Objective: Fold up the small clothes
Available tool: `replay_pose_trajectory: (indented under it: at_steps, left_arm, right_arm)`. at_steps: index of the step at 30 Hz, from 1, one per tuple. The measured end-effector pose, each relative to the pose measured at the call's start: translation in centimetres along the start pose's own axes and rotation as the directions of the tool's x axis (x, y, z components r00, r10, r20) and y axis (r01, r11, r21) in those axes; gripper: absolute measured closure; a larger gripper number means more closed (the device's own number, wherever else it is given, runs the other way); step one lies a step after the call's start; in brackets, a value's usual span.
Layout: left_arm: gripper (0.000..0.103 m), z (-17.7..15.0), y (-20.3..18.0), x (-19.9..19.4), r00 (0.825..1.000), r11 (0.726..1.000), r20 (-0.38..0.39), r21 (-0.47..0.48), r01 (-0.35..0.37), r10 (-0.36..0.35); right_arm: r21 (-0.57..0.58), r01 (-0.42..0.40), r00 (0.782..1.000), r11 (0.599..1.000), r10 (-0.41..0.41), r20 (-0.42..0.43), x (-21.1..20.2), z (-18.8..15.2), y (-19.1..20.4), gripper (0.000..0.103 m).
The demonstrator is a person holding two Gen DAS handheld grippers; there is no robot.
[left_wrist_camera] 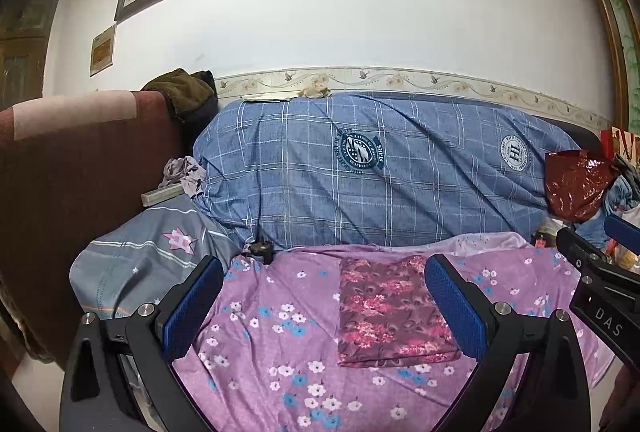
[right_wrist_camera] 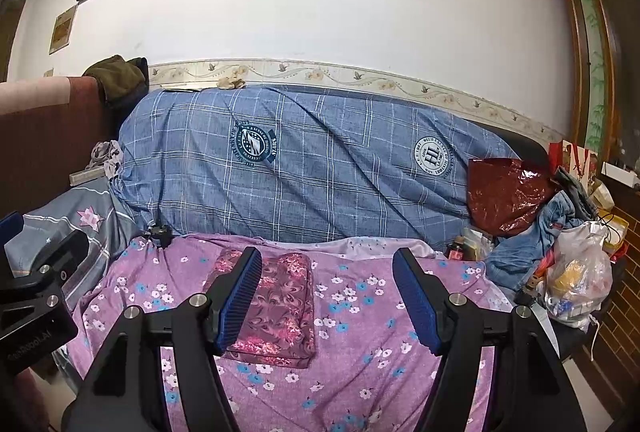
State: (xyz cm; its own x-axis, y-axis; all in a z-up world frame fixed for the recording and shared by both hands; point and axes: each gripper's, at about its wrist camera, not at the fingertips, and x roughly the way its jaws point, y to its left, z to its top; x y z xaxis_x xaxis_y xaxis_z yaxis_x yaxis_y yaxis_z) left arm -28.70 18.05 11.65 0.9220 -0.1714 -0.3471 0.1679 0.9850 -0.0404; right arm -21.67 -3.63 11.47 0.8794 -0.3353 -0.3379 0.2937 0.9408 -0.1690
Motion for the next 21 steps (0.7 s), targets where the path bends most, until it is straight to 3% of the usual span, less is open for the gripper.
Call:
replay_pose_trajectory:
  at_steps: [21]
  left_arm:
    - [0.001, 1.3, -0.2, 4.6, 0.999, 1.0, -0.04, -0.016, -0.017, 0.016]
  right_arm:
    - [-0.026, -0.029, 0.999, 0.999, 0.027, -0.044, 4.1, 0.2, 1.7, 0.033]
